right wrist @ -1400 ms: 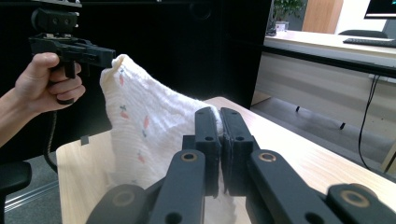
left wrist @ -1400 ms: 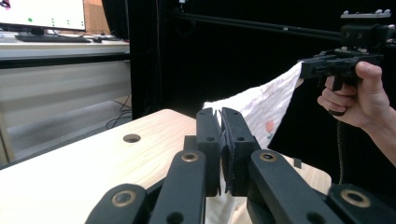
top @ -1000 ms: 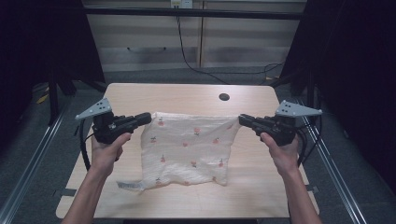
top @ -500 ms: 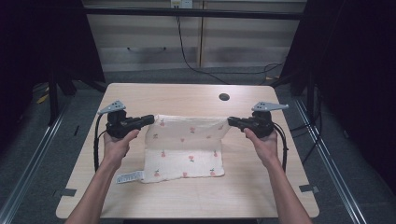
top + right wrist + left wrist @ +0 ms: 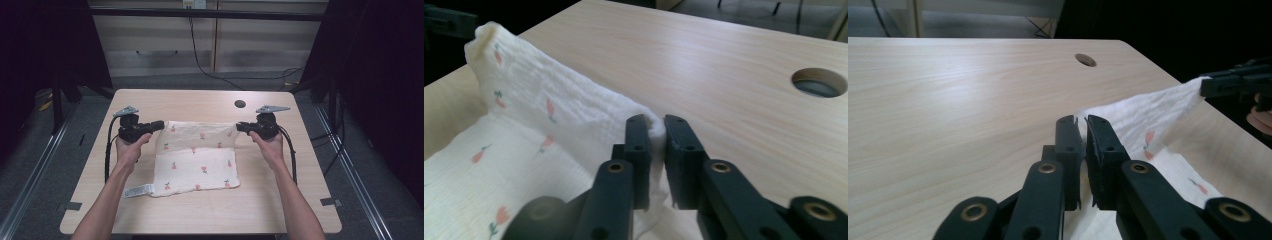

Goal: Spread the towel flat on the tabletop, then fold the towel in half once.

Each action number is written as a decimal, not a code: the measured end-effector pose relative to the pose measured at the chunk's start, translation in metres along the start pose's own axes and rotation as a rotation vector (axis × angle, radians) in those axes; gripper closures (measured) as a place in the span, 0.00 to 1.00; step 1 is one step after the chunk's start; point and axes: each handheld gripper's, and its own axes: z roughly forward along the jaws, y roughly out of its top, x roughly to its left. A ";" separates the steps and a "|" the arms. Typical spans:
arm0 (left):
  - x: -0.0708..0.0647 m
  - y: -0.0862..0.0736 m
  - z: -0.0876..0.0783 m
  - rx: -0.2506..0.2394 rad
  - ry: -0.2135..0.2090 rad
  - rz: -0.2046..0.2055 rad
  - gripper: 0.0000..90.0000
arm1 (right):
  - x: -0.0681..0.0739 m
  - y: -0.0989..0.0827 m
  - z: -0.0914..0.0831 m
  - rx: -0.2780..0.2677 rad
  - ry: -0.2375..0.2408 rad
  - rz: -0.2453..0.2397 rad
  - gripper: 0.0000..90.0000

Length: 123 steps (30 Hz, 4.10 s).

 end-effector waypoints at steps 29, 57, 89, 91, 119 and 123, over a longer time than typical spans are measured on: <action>-0.021 -0.039 -0.061 0.053 -0.026 0.059 0.72 | 0.041 -0.039 -0.046 0.077 0.105 -0.090 0.60; -0.046 -0.115 -0.079 0.268 0.004 0.077 0.61 | 0.078 -0.099 -0.041 0.244 0.177 -0.149 0.66; -0.052 -0.123 -0.070 0.310 -0.005 0.113 0.56 | 0.081 -0.108 -0.028 0.301 0.170 -0.201 1.00; -0.052 -0.124 -0.068 0.318 0.003 0.112 0.56 | 0.081 -0.109 -0.028 0.302 0.173 -0.201 1.00; -0.079 -0.131 -0.061 0.361 -0.109 0.190 0.99 | 0.102 -0.128 -0.065 0.304 0.208 -0.188 1.00; -0.086 -0.133 -0.065 0.371 -0.125 0.196 0.99 | 0.105 -0.134 -0.080 0.280 0.201 -0.175 1.00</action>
